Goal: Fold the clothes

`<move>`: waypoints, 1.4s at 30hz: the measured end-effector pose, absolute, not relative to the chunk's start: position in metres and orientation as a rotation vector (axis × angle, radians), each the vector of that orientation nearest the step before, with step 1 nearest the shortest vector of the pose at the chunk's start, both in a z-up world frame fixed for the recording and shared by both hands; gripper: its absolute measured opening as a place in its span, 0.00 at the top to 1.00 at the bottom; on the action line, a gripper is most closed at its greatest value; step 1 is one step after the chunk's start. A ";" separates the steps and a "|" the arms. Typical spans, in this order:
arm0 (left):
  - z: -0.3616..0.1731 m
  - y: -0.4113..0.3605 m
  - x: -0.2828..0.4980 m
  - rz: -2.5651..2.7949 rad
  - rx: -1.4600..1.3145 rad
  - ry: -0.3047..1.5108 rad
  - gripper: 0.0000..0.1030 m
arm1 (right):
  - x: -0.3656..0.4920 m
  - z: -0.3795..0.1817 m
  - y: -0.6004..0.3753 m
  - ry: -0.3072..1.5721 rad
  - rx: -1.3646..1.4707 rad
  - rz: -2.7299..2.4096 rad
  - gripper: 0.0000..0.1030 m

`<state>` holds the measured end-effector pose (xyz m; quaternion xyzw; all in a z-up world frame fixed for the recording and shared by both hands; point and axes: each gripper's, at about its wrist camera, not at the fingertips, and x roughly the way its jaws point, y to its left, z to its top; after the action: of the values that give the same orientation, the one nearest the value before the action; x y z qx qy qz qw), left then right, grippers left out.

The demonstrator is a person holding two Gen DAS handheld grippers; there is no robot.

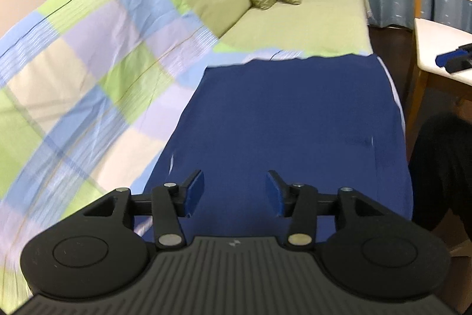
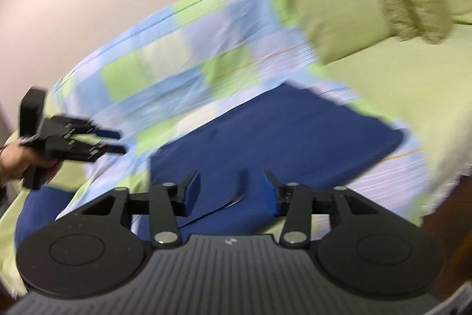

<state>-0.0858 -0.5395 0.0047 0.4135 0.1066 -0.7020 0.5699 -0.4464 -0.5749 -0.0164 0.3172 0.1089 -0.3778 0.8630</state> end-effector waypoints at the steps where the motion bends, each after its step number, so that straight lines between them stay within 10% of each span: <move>1: 0.006 -0.557 -0.089 -1.670 0.975 0.249 0.49 | -0.456 -0.018 -0.583 0.212 0.686 -0.829 0.55; 19: -0.088 -0.885 -0.019 -1.857 0.814 0.501 0.49 | -0.480 -0.123 -0.711 0.142 0.962 -1.026 0.55; 34: -0.145 -0.980 -0.023 -1.877 0.835 0.665 0.38 | -0.478 -0.162 -0.728 -0.001 1.035 -0.912 0.52; 42: -0.139 -0.977 -0.034 -1.956 0.864 0.682 0.72 | -0.484 -0.163 -0.722 -0.083 1.118 -0.934 0.51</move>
<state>-0.0337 -0.9766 -0.1389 0.3467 0.2737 -0.7853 0.4338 -0.4844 -0.7216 -0.1634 0.5107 -0.0378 -0.4266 0.7455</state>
